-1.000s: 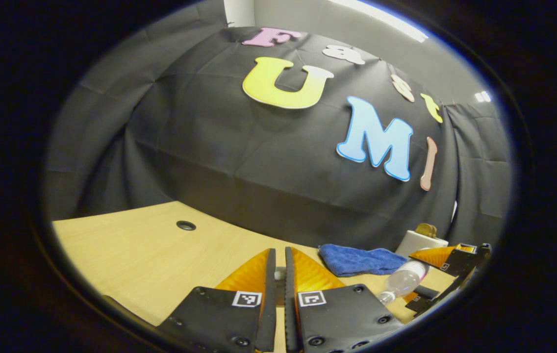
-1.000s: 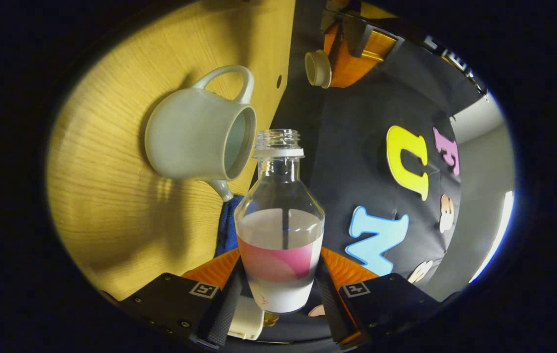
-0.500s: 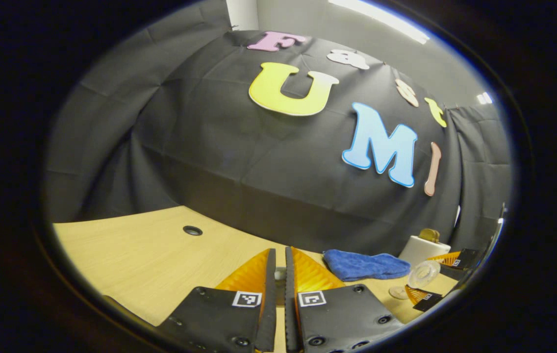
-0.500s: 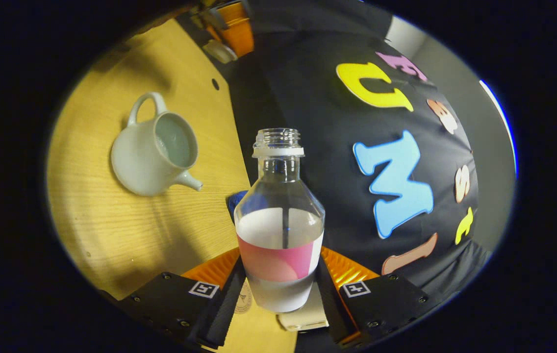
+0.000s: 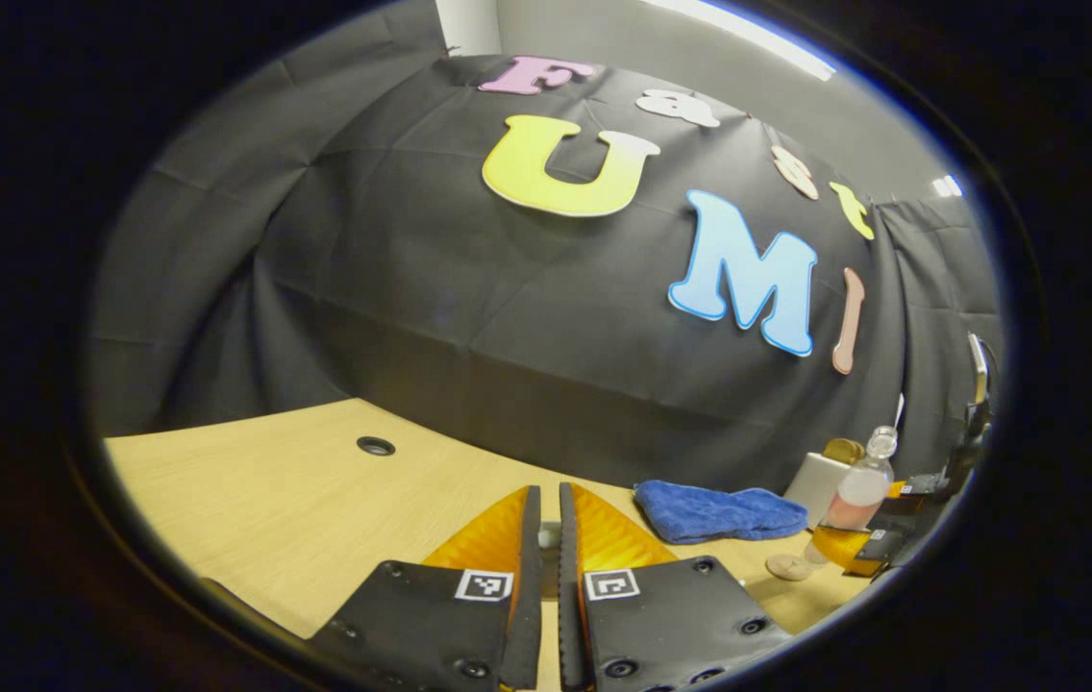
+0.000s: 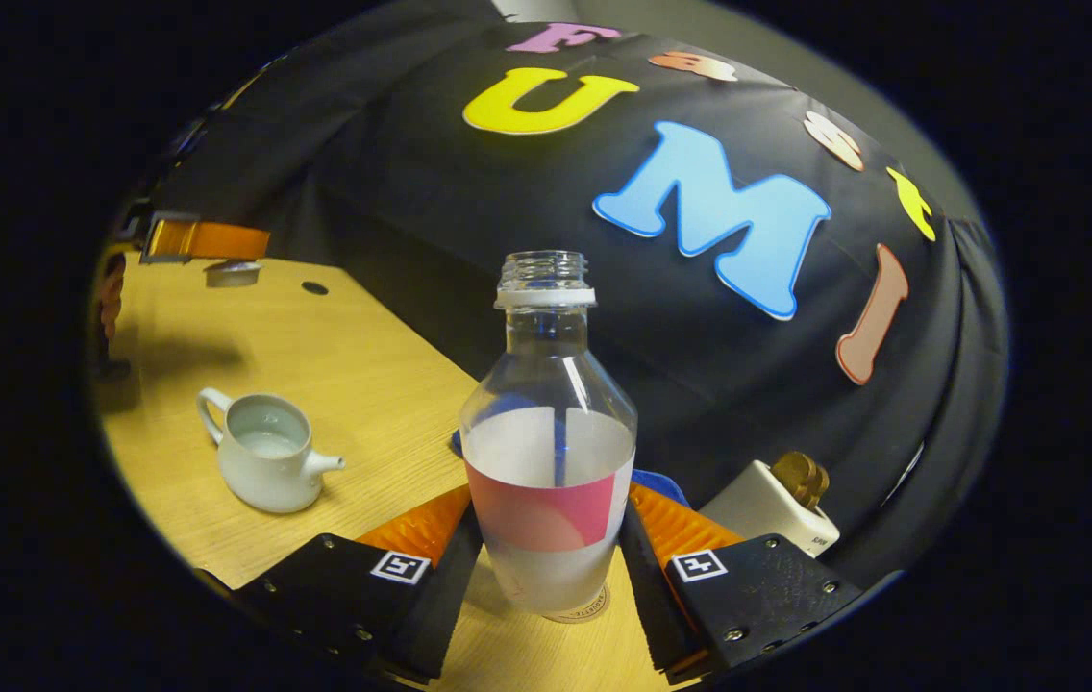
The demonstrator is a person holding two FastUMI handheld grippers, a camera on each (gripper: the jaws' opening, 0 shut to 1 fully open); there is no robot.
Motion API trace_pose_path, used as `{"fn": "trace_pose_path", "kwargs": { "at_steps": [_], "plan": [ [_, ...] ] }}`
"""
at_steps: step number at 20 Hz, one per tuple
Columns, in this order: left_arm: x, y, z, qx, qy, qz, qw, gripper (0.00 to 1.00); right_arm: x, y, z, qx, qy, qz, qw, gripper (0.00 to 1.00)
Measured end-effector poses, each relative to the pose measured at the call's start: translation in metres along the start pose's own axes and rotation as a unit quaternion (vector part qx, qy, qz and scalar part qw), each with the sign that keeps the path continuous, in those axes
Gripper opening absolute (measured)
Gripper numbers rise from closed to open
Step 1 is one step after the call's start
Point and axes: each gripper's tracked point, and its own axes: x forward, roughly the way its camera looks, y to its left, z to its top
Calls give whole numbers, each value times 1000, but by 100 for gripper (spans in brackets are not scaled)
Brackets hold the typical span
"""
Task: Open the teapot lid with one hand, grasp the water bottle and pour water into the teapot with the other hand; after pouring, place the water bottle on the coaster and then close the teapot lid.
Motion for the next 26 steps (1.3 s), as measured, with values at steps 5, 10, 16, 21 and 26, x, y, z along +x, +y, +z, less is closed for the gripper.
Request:
{"fn": "trace_pose_path", "kwargs": {
  "at_steps": [5, 10, 16, 21, 26],
  "plan": [
    [-2, -6, 2, 9, -4, -7, 1000, 15, 11, -20, 1, 116, -13, -12, 993, 76],
    [-2, -13, 1, 11, -2, -13, 1000, 15, 25, -30, -23, 203, 10, -35, 978, 76],
    [-2, -22, -2, 19, 2, -20, 1000, 14, 35, -48, -58, 258, 30, -58, 964, 76],
    [-1, -29, -5, 24, 4, -27, 999, 15, 39, -51, -65, 270, 33, -60, 960, 77],
    [1, -33, -10, 30, 8, -31, 999, 14, 39, -48, -64, 261, 37, -64, 963, 78]
  ]
}}
